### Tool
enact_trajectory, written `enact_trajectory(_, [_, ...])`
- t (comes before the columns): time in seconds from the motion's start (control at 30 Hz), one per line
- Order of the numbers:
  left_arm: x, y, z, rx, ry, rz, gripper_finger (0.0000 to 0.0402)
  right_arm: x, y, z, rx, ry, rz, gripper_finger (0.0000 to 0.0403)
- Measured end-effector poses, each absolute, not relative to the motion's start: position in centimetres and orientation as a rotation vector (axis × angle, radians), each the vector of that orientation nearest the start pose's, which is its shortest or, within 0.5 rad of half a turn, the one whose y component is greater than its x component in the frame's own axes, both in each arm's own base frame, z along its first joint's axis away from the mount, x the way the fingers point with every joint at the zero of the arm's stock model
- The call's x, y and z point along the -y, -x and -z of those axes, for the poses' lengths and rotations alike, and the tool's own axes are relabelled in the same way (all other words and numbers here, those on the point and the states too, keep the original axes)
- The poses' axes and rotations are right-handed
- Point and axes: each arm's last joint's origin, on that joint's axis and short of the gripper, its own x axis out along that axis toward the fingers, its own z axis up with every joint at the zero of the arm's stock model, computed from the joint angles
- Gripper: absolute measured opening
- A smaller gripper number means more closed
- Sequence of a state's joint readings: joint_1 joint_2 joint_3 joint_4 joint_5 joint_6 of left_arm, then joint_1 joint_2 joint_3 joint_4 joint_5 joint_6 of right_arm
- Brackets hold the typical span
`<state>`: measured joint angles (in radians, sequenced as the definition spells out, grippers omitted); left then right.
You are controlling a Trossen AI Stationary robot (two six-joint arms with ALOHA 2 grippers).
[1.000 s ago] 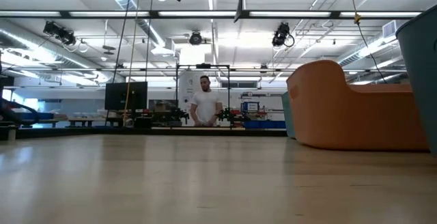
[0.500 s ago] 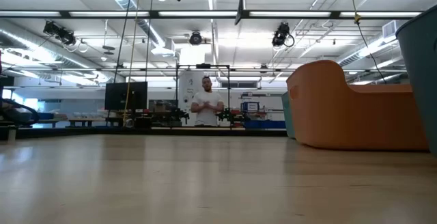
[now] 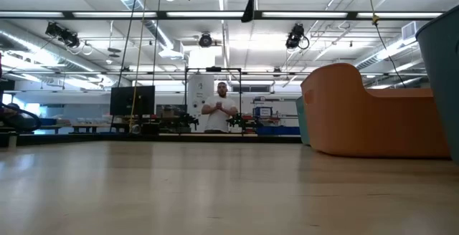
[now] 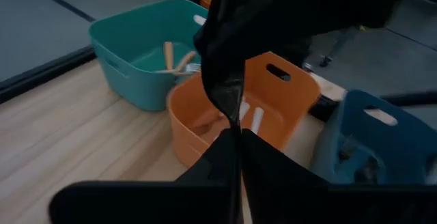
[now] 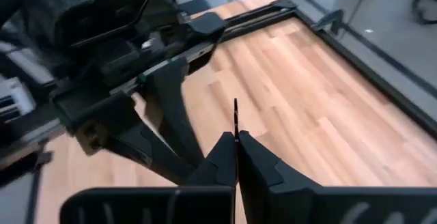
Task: Sort silverware by color (type)
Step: Put the black fork into the blue bin, then return to Home Position
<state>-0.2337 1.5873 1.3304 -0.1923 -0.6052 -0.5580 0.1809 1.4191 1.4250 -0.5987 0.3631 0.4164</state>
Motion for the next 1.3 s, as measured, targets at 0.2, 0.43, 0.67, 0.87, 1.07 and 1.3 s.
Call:
enact_trajectory(0.2, [6.9, -34.7, -33.4, -0.304, 0.316, -0.380, 0.0084, -5.4, -28.6, -36.8, -0.651, -0.227, 0.222, 0.0005])
enact_trajectory(0.43, [7.0, -32.7, -32.8, -0.490, 0.209, -0.380, 0.0113, -8.6, -23.8, -36.9, -0.911, -0.243, -0.051, 0.0004])
enact_trajectory(0.67, [6.6, -31.2, -31.4, -0.664, 0.217, -0.458, 0.0110, -11.8, -20.3, -35.2, -1.195, -0.232, -0.108, 0.0006])
enact_trajectory(0.87, [6.6, -31.4, -31.6, -0.634, 0.231, -0.463, 0.0110, -14.1, -19.2, -31.1, -1.458, -0.225, -0.088, 0.0015])
enact_trajectory(1.07, [6.5, -31.6, -32.4, -0.539, 0.225, -0.509, 0.0109, -15.9, -18.9, -29.3, -1.525, -0.198, -0.083, 0.0052])
enact_trajectory(1.3, [6.2, -30.9, -33.5, -0.491, 0.230, -0.508, 0.0109, -16.3, -19.0, -29.0, -1.477, -0.171, -0.004, 0.0071])
